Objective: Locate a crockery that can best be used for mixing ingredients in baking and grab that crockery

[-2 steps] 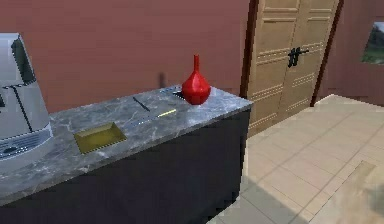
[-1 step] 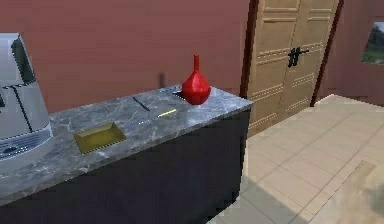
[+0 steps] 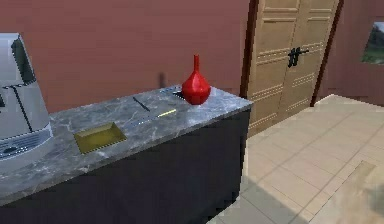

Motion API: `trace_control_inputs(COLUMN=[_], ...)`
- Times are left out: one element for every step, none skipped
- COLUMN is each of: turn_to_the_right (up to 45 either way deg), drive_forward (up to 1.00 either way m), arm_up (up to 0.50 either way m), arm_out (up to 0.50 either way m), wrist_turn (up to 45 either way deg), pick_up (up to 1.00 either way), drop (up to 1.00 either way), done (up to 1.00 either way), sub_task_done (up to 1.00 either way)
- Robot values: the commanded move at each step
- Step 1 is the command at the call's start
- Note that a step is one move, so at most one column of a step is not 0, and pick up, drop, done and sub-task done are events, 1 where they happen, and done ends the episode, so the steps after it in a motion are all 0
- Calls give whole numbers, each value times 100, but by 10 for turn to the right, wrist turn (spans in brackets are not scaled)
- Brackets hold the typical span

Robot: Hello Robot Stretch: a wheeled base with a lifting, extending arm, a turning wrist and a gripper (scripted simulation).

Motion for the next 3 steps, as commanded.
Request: trace_control_inputs(turn_to_the_right=[0, 0, 0], drive_forward=[0, 0, 0], arm_up=[0, 10, 0], arm_out=[0, 0, 0], wrist_turn=[0, 0, 0], pick_up=[100, 0, 0], drop=[0, 0, 0], done=[0, 0, 100], sub_task_done=[0, 0, 0])
